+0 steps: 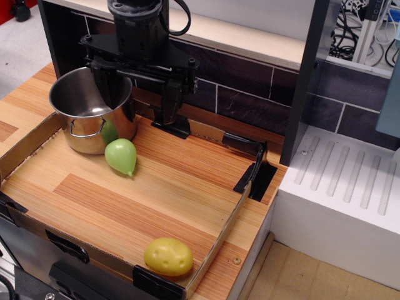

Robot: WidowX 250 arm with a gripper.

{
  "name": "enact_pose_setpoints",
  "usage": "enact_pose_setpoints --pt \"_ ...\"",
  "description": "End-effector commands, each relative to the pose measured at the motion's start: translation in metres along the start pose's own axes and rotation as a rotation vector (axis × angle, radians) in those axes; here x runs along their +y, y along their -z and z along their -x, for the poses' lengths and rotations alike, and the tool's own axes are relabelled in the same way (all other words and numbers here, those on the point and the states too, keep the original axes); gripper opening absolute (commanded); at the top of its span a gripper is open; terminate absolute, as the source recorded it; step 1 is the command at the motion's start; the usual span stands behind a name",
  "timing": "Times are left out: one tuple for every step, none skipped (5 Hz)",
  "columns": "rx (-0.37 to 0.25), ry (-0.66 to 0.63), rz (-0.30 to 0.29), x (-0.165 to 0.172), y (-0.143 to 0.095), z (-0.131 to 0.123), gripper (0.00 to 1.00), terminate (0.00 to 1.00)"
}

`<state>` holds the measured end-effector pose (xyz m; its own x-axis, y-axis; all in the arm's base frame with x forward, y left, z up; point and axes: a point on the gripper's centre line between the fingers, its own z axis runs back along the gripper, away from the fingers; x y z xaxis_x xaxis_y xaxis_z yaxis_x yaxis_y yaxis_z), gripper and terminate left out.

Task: Topple metal pot

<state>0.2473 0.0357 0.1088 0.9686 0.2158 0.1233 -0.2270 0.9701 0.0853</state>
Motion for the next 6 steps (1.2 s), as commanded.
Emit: enact_pose_setpoints --pt "0.0 0.0 0.0 0.0 0.0 0.0 1.0 0.0" --pt "-0.032 -0.043 0.049 0.021 -0.015 -0.007 1.0 0.0" --pt "-0.058 -0.094 0.06 0.047 -0.025 -0.016 1.0 0.0" --pt "-0.04 -0.116 0.052 0.079 -0.022 -0.021 1.0 0.0" --pt "-0.009 -0.156 0.024 0.11 -0.015 -0.027 1.0 0.0" --pt "0.009 -0.191 0.017 0.132 -0.003 -0.031 1.0 0.0"
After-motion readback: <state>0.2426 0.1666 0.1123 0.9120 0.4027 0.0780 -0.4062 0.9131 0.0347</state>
